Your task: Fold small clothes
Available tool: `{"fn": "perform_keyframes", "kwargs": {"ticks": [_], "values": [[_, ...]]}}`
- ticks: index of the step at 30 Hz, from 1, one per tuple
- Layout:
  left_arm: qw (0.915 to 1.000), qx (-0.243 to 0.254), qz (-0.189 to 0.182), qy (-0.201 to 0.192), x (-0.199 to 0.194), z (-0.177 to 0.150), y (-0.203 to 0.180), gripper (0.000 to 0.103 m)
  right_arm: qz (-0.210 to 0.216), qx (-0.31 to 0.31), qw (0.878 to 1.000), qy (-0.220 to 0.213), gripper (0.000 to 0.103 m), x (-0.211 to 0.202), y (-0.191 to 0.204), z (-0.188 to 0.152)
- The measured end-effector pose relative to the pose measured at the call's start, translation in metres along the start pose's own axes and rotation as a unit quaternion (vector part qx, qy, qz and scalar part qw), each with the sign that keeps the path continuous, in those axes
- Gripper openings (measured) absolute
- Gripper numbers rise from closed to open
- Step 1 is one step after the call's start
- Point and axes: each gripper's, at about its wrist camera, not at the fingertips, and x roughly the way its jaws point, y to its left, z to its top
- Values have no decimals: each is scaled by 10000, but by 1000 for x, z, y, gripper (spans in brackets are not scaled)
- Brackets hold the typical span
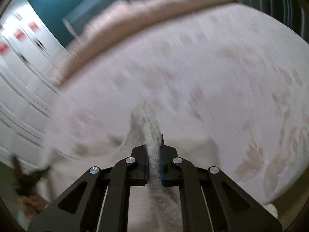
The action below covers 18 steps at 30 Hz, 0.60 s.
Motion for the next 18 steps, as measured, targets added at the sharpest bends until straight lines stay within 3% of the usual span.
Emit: {"fn": "perform_keyframes", "kwargs": {"ticks": [1, 3, 5, 6, 8, 11, 13, 15, 18], "values": [[9999, -11, -2, -103, -7, 3, -1, 6, 172, 80, 9995, -265, 7, -14, 0, 6], [9996, -9, 204, -200, -5, 8, 2, 6, -122, 88, 9996, -256, 7, -6, -9, 9], [9986, 67, 521, 106, 25, 4, 10, 6, -813, -87, 9963, 256, 7, 33, -27, 2], [9973, 38, 649, 346, 43, -1, 14, 6, -1152, -69, 9898, 838, 7, 70, -43, -7], [9951, 58, 811, 559, 65, -11, 18, 6, -1368, 47, 9833, 1199, 7, 95, -57, -18], [9959, 70, 807, 415, 58, -14, 17, 8, -1169, 201, 9875, 1035, 14, 80, -47, -13], [9968, -24, 749, 276, 43, -13, 17, 17, -1432, 194, 9862, 803, 35, 60, -35, -10], [9969, -50, 780, 101, 24, -13, 13, 17, -1726, 68, 9839, 450, 38, 34, -23, -13], [9963, 202, 813, -205, -10, -24, -7, 22, -1306, -293, 9900, 437, 38, 10, 14, -33]]}}
